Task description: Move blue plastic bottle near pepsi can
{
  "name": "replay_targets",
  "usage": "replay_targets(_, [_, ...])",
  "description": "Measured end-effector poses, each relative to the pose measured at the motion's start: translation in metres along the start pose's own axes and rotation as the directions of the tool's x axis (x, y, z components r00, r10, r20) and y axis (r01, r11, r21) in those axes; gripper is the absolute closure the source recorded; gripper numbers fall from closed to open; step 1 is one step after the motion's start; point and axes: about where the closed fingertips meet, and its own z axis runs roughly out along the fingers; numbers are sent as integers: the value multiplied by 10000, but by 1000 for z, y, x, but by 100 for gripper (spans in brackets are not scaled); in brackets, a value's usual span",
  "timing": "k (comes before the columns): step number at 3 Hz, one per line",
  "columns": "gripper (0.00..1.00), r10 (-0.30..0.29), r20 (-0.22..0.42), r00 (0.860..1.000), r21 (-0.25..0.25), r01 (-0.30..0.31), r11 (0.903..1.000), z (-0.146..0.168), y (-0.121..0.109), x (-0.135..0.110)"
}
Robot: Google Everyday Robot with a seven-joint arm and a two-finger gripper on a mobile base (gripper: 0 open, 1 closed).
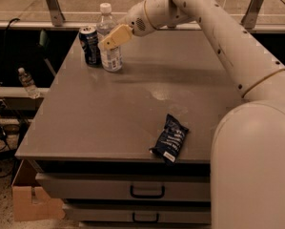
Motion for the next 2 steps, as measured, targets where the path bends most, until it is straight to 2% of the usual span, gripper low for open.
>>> replay_targets(2, [0,146,43,9999,70,-146,9999,-6,-1,4])
